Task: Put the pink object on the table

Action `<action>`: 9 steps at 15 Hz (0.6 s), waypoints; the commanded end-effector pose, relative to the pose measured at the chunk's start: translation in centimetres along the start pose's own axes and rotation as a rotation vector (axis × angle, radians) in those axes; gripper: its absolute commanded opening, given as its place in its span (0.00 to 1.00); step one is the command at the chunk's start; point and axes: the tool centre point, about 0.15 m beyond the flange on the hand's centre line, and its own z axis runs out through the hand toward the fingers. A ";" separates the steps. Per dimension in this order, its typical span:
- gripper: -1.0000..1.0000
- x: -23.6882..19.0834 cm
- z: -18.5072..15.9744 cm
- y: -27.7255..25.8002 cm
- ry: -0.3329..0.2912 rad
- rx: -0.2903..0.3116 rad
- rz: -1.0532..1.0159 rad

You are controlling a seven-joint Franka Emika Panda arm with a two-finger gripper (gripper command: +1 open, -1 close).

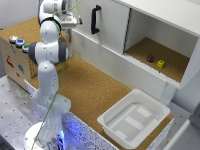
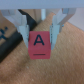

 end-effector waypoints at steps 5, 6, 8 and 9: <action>0.00 -0.2 12.1 6.5 0.199 0.019 0.337; 0.00 1.2 12.5 6.8 0.187 0.020 0.347; 0.00 3.9 13.4 7.2 0.128 -0.002 0.345; 0.00 4.5 13.7 7.5 0.105 -0.019 0.369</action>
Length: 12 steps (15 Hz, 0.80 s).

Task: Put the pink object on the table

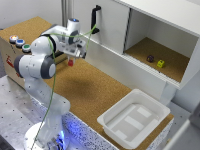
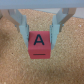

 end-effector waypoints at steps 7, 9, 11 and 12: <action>0.00 5.8 8.1 3.7 -0.187 -0.010 0.277; 0.00 5.6 8.8 4.5 -0.153 0.011 0.308; 0.00 5.2 10.5 3.8 -0.145 0.042 0.316; 0.00 4.5 10.8 3.5 -0.122 0.043 0.362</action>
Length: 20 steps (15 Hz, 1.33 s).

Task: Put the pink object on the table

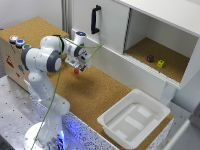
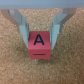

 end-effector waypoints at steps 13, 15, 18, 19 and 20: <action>1.00 0.6 -4.1 -0.6 0.137 -0.035 0.016; 1.00 0.6 -4.1 -0.6 0.137 -0.035 0.016; 1.00 0.6 -4.1 -0.6 0.137 -0.035 0.016; 1.00 0.6 -4.1 -0.6 0.137 -0.035 0.016; 1.00 0.6 -4.1 -0.6 0.137 -0.035 0.016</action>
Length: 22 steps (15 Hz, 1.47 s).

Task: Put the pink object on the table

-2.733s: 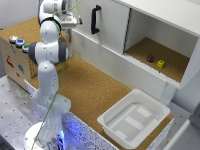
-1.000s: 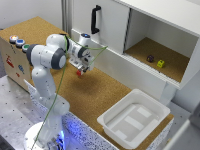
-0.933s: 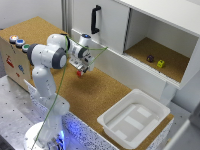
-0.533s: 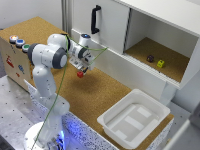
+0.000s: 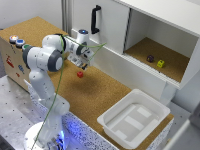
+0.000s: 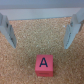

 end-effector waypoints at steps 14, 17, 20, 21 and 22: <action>1.00 -1.5 -3.1 -1.8 0.053 0.006 0.047; 1.00 -4.1 -4.4 -4.0 0.090 0.006 0.063; 1.00 -6.1 -4.8 -6.9 0.109 -0.025 0.034; 1.00 -6.2 -4.5 -7.5 0.103 -0.010 0.023; 1.00 -6.0 -3.8 -7.6 0.091 -0.003 0.038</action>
